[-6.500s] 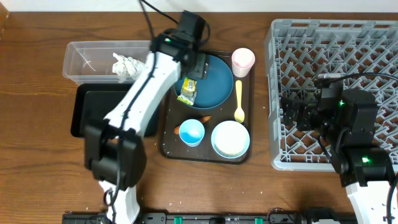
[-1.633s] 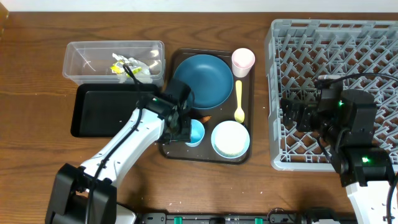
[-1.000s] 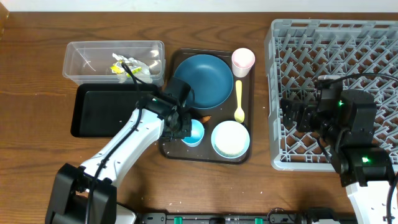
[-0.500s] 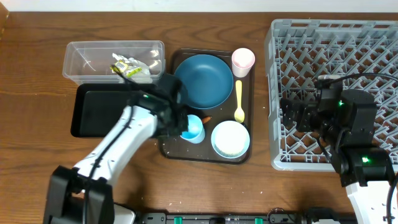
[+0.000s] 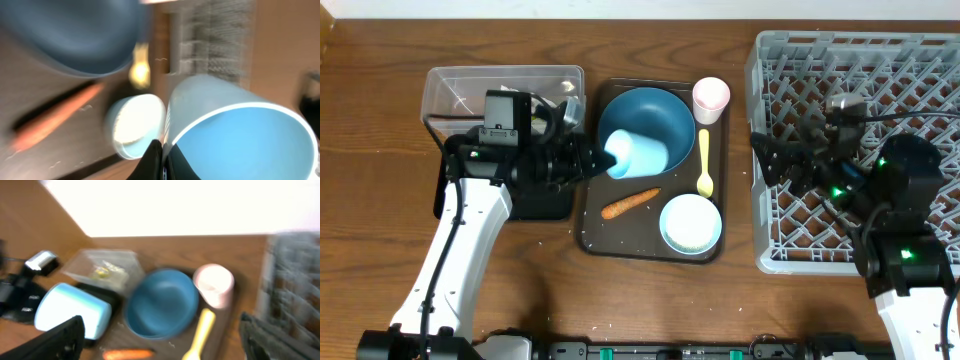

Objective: Sort waste into correct bins and load items into the dishwasher rack
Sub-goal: 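Lift cup with left gripper and pass it to right gripper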

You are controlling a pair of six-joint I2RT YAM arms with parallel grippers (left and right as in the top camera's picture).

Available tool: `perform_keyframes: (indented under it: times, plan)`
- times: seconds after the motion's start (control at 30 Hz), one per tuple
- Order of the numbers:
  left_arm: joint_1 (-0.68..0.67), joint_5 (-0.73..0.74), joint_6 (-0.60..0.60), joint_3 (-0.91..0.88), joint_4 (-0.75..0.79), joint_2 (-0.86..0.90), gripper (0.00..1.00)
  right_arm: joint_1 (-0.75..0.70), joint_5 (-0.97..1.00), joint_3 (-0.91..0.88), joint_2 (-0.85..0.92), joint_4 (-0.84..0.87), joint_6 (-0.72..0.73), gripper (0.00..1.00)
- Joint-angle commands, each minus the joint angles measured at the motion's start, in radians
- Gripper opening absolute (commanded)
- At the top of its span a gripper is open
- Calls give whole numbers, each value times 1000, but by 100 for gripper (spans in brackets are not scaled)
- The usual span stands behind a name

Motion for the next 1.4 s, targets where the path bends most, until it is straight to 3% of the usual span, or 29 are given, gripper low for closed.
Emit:
perform_keyframes:
  times: [0.0,0.2,0.43,0.87,1.37]
  plan:
    - [4,285,-9,16,63,2,6,8,-192,16,46,78,45,92]
    - [4,412,-45,16,171,2,6,54,-458,16,179,294,45,87]
    - [4,426,-47,16,180,2,6,115,-602,16,302,475,46,92]
    - [-3,448,-47,16,180,2,6,231,-578,16,387,575,66,95]
    - [-3,448,-47,16,180,2,6,312,-568,16,397,676,105,75]
